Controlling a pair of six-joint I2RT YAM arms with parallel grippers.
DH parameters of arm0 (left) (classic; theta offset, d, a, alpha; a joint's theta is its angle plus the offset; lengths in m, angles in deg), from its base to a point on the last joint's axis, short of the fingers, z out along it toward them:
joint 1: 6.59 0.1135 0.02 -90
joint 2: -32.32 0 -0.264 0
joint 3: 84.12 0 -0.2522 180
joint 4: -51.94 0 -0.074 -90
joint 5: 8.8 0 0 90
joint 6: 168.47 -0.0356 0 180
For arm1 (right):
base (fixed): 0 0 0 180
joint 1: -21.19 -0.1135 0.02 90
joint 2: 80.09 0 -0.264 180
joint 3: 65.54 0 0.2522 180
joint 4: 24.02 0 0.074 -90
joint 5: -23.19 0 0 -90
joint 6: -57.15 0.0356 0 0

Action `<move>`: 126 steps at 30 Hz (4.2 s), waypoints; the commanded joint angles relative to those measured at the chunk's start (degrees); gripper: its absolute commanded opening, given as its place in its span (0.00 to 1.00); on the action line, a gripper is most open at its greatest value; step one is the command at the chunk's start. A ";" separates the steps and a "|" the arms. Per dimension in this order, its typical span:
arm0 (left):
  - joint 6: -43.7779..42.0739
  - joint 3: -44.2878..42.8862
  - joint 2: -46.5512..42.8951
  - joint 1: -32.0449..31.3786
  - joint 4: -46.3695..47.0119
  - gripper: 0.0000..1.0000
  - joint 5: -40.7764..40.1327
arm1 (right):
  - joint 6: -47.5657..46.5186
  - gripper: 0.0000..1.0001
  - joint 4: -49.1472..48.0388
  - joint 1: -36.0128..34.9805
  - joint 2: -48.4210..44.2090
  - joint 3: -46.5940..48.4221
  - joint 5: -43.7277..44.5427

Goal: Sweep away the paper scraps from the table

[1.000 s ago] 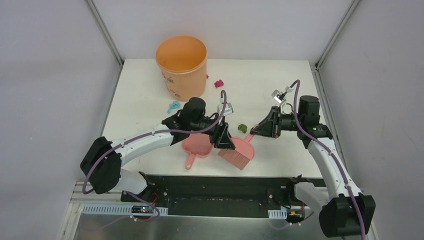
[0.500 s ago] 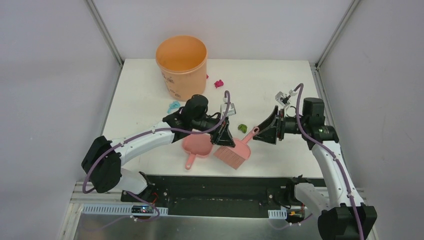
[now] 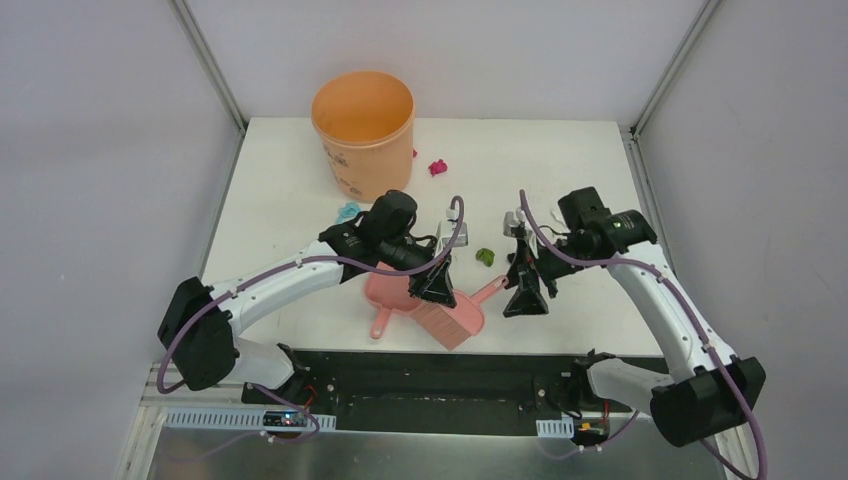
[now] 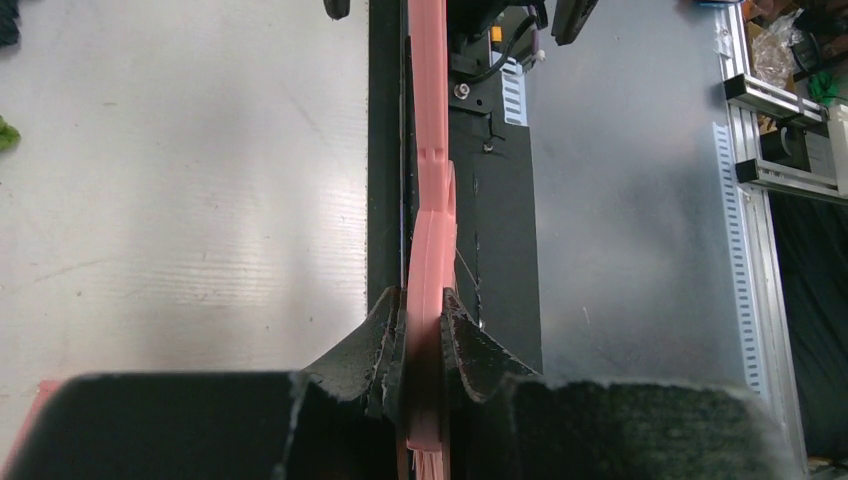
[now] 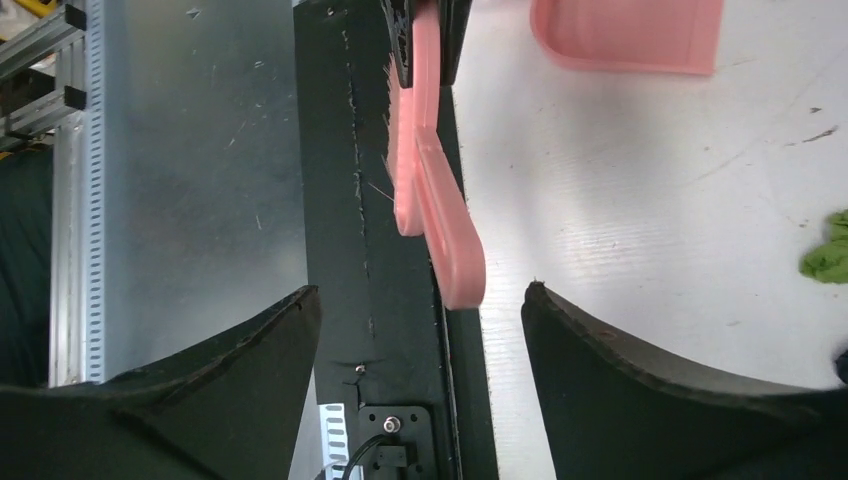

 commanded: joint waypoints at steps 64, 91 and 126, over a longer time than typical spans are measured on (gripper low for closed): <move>25.51 -0.32 -12.47 -15.89 -25.97 0.73 -71.12 | 34.32 0.00 -33.26 15.18 -5.56 -10.72 2.14; 38.74 17.59 -13.63 -23.11 -24.71 0.63 -75.69 | 35.61 0.00 -37.82 20.31 -7.09 -15.56 -1.52; 27.70 5.90 -11.68 -23.12 -28.18 0.08 -69.92 | 37.91 0.00 -37.61 20.40 -6.20 -9.88 7.22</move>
